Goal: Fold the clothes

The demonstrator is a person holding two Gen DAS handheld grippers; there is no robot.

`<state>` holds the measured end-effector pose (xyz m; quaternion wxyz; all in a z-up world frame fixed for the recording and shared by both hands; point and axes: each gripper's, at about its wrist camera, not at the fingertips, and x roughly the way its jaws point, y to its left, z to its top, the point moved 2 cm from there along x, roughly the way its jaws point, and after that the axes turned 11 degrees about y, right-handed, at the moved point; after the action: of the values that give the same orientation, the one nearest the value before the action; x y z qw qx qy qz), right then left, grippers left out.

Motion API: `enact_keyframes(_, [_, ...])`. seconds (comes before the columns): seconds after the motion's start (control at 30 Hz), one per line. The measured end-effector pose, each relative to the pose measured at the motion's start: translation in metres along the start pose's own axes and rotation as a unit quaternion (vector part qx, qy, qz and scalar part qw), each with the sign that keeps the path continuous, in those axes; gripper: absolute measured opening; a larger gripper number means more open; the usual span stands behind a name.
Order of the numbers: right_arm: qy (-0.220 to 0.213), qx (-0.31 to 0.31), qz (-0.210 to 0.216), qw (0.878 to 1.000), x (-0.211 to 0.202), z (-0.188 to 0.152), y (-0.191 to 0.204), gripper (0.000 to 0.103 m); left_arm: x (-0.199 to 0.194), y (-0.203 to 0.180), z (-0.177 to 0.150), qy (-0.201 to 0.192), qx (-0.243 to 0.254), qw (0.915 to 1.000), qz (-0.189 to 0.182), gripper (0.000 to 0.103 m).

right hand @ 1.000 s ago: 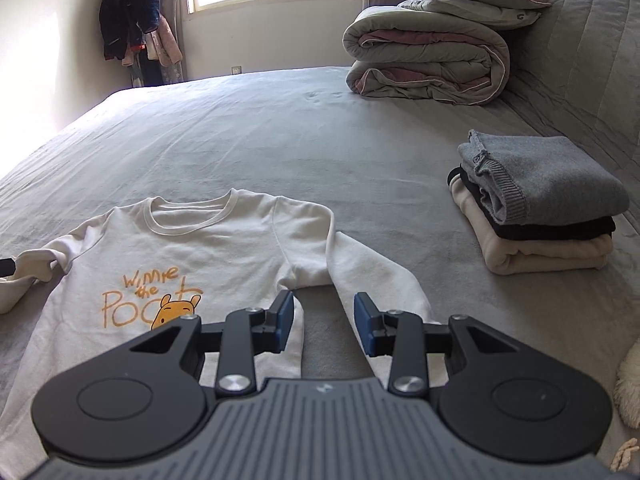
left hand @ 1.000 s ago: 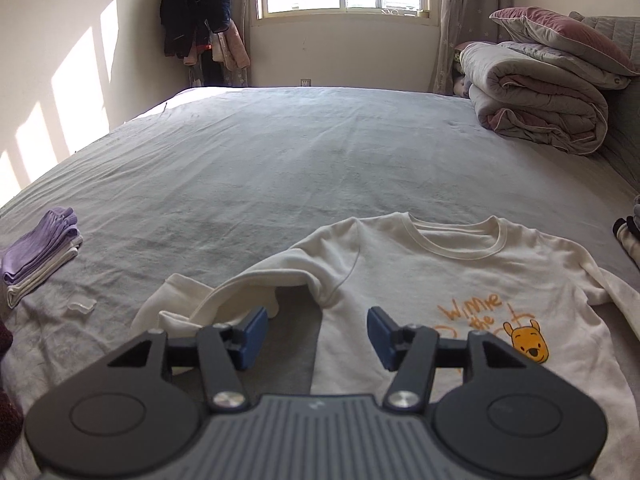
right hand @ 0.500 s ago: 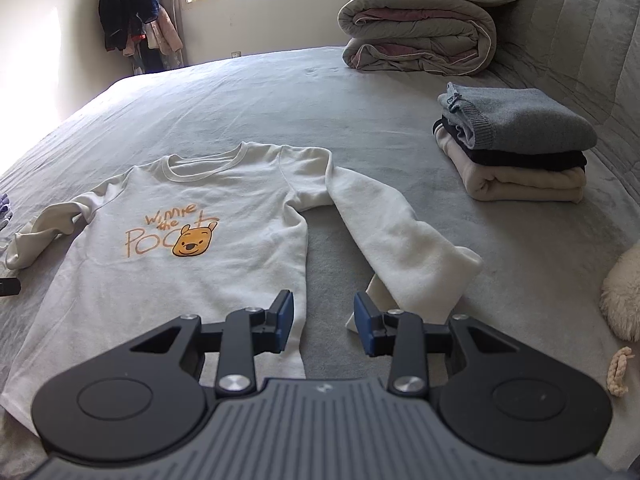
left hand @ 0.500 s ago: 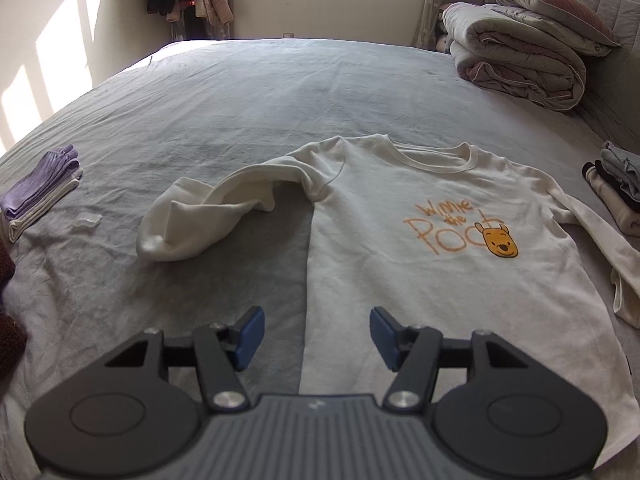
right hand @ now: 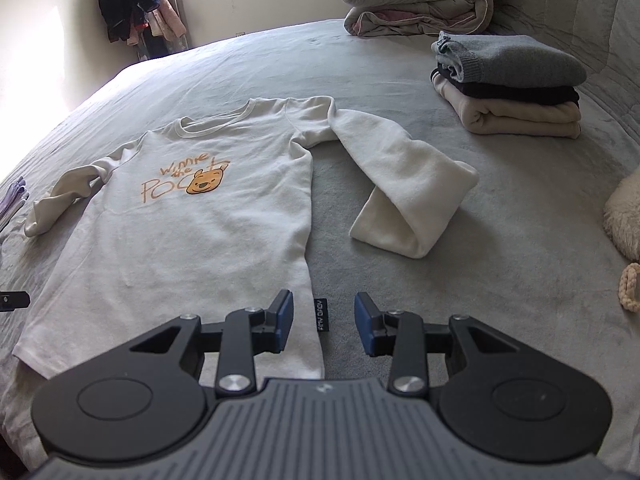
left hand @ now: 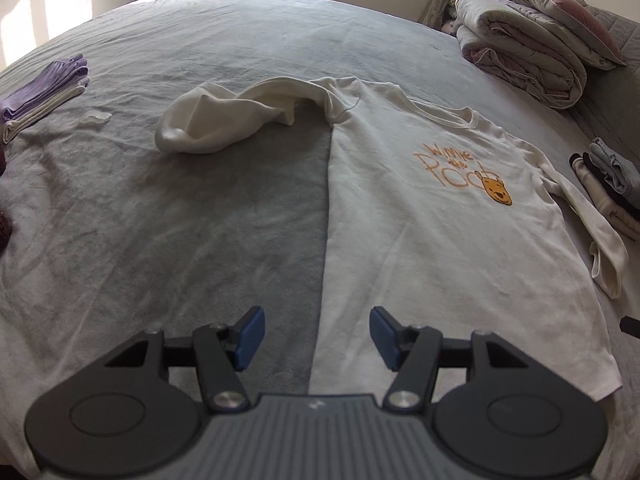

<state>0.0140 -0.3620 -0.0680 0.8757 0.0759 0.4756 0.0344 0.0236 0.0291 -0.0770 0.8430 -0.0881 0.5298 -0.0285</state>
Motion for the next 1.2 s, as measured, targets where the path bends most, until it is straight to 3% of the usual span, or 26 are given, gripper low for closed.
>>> enact_keyframes(0.17, [-0.010,0.031,0.026,0.999,0.000,-0.023,-0.013,0.038,0.005,0.025,-0.020,0.009,-0.042,0.9982,-0.042,0.056])
enact_keyframes(0.37, [0.007,0.062,0.063,0.996,0.002,-0.039,-0.021,0.038,0.001,0.044,-0.029,0.015,-0.085,0.9912,-0.100,0.051])
enact_keyframes(0.57, [0.028,0.103,0.112,0.988,0.000,-0.047,-0.031,0.038,0.008,0.050,-0.035,0.041,-0.118,0.9777,-0.168,0.035])
enact_keyframes(0.67, [0.038,0.130,0.134,0.982,0.002,-0.050,-0.038,0.038,0.017,0.048,-0.037,0.057,-0.134,0.9700,-0.195,0.033])
enact_keyframes(0.83, [0.048,0.152,0.158,0.975,0.006,-0.052,-0.043,0.038,0.025,0.049,-0.038,0.064,-0.153,0.9634,-0.211,0.032])
enact_keyframes(1.2, [0.055,0.115,0.169,0.977,0.003,-0.058,-0.037,0.027,0.018,0.057,-0.036,0.045,-0.167,0.9647,-0.199,0.031])
